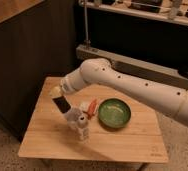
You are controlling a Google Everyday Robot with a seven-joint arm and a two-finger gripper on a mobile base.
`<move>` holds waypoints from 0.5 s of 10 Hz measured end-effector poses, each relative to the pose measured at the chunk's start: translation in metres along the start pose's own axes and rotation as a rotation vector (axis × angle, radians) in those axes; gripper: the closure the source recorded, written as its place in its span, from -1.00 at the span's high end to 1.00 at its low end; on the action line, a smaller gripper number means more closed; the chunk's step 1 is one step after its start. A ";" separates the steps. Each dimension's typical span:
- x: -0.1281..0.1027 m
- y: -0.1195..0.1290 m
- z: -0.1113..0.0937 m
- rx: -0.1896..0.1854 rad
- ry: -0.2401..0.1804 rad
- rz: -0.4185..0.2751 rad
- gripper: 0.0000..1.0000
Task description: Place the eraser in the ceramic cup
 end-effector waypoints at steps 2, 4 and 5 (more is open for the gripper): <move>-0.007 0.002 -0.004 -0.011 -0.002 0.012 -0.82; -0.013 0.007 -0.009 -0.034 -0.016 0.036 -0.82; -0.017 0.010 -0.012 -0.044 -0.015 0.051 -0.82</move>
